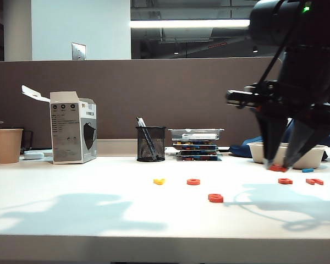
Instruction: Select the appropriate letters from the row of letter magnets placed on the table to arrange into the word "sun".
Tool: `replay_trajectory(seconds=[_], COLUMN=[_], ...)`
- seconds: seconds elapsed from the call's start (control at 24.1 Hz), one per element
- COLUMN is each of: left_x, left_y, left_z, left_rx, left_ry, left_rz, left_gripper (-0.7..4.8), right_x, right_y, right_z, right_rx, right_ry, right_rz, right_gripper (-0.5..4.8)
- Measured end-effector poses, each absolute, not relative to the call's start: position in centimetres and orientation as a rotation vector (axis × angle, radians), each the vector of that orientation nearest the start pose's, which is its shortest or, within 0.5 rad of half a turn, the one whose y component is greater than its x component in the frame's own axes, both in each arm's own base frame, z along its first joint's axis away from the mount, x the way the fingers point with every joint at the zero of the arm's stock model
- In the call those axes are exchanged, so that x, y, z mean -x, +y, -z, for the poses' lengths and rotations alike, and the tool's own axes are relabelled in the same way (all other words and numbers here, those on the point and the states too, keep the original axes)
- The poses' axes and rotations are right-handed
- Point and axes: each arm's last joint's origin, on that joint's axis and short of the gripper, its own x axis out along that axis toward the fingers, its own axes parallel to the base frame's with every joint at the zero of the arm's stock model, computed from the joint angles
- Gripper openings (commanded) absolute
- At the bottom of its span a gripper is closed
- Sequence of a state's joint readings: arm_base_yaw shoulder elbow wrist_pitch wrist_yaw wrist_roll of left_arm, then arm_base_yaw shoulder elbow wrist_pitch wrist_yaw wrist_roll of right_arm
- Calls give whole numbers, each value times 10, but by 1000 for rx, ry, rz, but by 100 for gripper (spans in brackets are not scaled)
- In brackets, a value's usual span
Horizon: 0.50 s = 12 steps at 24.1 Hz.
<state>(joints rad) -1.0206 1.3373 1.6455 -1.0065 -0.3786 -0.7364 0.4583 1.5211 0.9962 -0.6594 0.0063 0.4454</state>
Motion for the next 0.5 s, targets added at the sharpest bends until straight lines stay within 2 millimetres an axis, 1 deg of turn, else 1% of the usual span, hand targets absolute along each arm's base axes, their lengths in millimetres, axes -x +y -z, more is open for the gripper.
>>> replay_trajectory(seconds=[0.12,0.33,0.5], left_x=[-138,-138,-138], left_y=[-205,-205,-205], left_z=[-431,-431,-431], left_rx=[238,238,238], left_ry=[723,723,723], left_rz=[376,376,376], left_gripper=[-4,-4,-4], right_x=[-258,-267,-269], right_y=[129,136,140], right_z=[-205,-185,-175], right_rx=[-129,-144,-136], right_ry=[1198,1254,1279], right_rz=[-147,-172,-173], right_gripper=[106,106,106])
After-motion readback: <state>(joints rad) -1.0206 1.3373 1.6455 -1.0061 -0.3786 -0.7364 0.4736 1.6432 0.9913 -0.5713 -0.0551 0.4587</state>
